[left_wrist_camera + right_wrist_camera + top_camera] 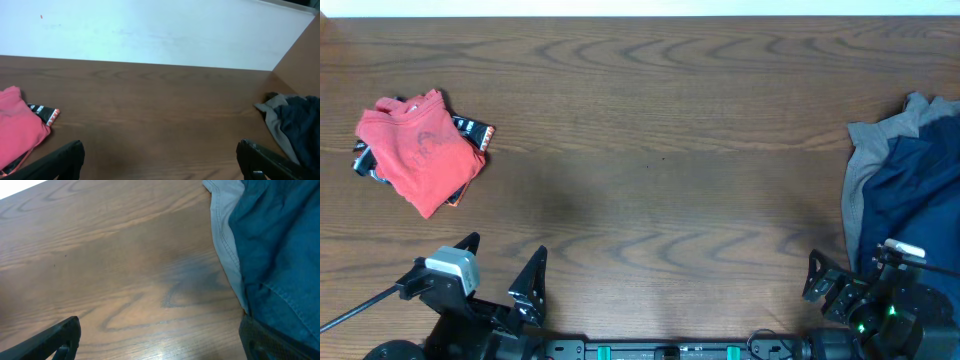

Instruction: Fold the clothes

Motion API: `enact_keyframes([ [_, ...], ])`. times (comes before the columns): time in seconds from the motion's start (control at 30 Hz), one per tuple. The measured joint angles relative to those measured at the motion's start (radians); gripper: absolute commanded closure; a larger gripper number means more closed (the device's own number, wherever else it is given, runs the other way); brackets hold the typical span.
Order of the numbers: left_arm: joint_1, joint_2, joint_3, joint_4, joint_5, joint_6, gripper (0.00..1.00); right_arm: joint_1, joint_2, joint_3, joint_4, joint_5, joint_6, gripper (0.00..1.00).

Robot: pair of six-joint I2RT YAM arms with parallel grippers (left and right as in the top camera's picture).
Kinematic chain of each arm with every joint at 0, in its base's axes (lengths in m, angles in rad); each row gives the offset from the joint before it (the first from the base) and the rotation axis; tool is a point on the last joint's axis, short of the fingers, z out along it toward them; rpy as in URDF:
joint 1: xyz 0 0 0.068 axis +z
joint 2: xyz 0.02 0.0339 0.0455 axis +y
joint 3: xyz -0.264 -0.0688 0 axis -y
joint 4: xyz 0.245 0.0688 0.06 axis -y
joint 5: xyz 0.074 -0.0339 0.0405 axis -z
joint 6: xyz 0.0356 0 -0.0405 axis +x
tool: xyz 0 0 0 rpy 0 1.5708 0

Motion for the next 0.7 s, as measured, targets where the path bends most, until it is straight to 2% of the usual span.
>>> enact_keyframes([
  [0.13,0.000,0.000,0.000,0.000,0.000,0.000,0.02,0.000,0.000,-0.002,0.008,0.001,0.000,0.01],
  [0.23,0.000,0.000,0.000,0.000,0.000,0.000,0.02,0.000,-0.022,-0.029,0.091,0.002,-0.018,0.01],
  [0.4,0.000,0.000,-0.001,0.000,0.000,0.000,0.02,0.000,-0.113,-0.174,0.362,0.004,-0.123,0.01],
  [0.7,0.000,0.000,-0.002,-0.001,-0.001,0.000,0.02,0.000,-0.290,-0.495,0.781,0.005,-0.225,0.01],
])
